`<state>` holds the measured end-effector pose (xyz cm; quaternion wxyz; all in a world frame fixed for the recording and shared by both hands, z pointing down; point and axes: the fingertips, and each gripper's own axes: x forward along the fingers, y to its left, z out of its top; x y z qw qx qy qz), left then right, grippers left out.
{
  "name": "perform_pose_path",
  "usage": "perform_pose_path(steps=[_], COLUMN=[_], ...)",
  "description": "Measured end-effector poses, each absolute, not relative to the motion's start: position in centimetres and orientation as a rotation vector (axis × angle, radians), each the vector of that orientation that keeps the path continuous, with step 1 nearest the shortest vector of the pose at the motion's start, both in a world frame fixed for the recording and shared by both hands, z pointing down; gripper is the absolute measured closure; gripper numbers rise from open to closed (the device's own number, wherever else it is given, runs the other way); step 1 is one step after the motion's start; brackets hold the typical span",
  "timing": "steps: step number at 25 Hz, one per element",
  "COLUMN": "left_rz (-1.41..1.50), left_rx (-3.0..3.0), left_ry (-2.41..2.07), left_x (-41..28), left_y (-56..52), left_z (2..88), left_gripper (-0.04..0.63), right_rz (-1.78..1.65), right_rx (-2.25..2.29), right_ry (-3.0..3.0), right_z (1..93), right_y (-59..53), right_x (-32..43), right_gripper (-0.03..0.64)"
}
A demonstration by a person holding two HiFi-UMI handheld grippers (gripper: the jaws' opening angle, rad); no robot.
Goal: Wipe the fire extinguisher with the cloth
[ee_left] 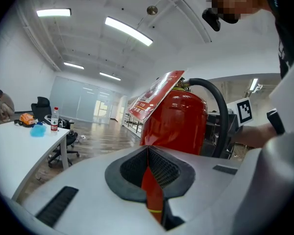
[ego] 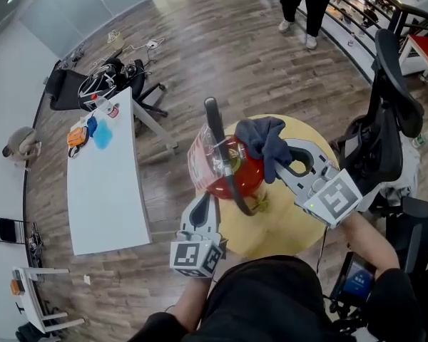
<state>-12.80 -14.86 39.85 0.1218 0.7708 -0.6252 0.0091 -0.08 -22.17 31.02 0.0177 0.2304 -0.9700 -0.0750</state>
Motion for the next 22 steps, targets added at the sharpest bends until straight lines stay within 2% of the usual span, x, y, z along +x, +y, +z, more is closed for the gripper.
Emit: perform_pose_path(steps=[2,5,13,17,22], left_rz=[0.028,0.037,0.066,0.106,0.131], left_rx=[2.244,2.246,2.239,2.244,2.246], left_ry=[-1.826,-1.825,-1.834,-1.820,-1.815], left_x=[-12.9,-12.9,-12.9,-12.5,-12.4], left_y=[-14.8,-14.8,-14.8,-14.7,-14.4], left_z=[40.0,39.9,39.8,40.2,40.2], left_gripper=[0.572,0.572,0.573,0.572,0.572], right_rz=[-0.227,-0.026,0.273,0.267,0.562], right_rx=[0.690,0.738,0.749,0.666,0.662], right_ry=[-3.017,-3.009,-2.641,-2.454,-2.462], right_z=[31.6,35.9,54.0,60.1,64.2], right_y=[-22.3,-22.4,-22.9,-21.9,-20.7], right_x=[-0.2,0.0,0.2,0.4,0.7], right_gripper=[0.543,0.543,0.545,0.543,0.543])
